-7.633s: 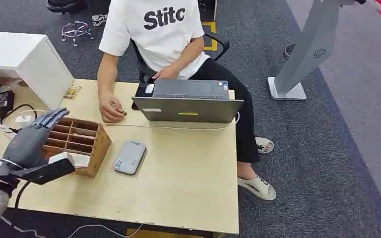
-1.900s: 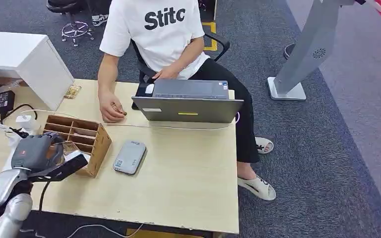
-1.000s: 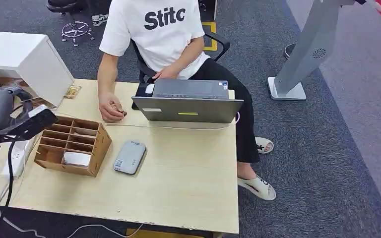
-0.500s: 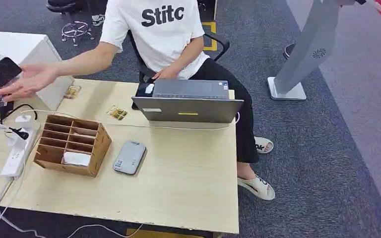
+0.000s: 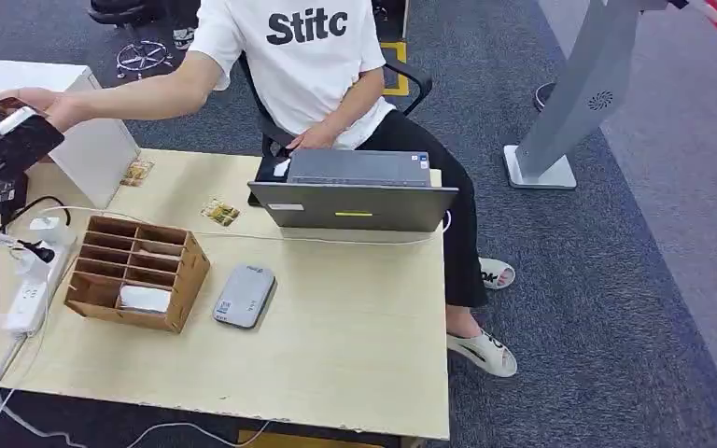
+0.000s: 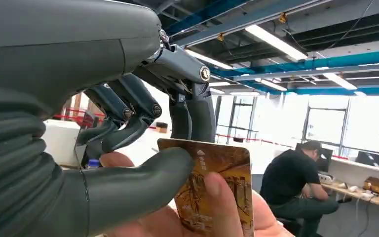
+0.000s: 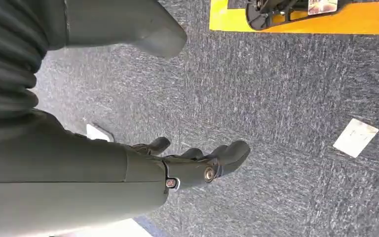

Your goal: Pass the card to the sensor for recognition and then transmit it.

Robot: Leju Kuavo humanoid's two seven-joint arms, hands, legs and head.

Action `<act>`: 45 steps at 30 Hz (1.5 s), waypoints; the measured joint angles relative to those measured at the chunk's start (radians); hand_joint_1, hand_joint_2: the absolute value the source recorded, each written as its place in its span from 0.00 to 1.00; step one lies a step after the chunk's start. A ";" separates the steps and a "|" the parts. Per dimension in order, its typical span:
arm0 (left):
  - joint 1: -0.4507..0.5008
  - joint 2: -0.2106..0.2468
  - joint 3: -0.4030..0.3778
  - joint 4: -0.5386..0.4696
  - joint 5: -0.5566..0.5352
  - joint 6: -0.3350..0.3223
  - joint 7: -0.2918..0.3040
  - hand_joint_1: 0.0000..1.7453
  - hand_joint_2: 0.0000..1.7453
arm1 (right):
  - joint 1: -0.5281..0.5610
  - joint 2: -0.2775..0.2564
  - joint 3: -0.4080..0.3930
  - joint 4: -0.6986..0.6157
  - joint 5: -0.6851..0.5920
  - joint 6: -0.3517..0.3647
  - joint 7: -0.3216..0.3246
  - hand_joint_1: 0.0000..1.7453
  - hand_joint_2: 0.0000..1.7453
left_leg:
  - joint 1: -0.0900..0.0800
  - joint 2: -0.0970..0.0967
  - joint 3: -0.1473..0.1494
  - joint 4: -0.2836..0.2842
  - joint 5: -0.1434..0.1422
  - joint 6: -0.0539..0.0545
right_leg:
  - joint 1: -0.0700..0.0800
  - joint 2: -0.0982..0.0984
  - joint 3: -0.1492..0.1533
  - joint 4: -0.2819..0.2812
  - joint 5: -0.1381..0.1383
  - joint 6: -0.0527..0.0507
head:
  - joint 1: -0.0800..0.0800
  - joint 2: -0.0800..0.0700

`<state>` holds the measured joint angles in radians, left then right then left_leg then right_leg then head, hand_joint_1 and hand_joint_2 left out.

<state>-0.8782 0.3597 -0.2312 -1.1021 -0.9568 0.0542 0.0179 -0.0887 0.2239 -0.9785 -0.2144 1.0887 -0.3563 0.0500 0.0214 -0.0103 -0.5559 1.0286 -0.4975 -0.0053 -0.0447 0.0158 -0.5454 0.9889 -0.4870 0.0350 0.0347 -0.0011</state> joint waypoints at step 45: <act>1.026 -0.368 0.950 -0.555 0.570 0.117 -0.629 0.00 1.00 | -0.004 0.013 -0.085 0.003 -0.096 -0.059 -0.090 0.00 1.00 | 0.000 0.005 0.002 -0.002 -0.007 0.001 | 0.000 0.003 0.002 -0.002 -0.006 0.002 | -0.002 0.000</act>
<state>0.1475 -0.0084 0.7190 -1.6572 -0.3867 0.1716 -0.6111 -0.0930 0.2373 -1.0639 -0.2117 0.9926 -0.4150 -0.0397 0.0212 -0.0057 -0.5541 1.0271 -0.5046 -0.0047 -0.0450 0.0186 -0.5436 0.9874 -0.4928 0.0368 0.0332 -0.0011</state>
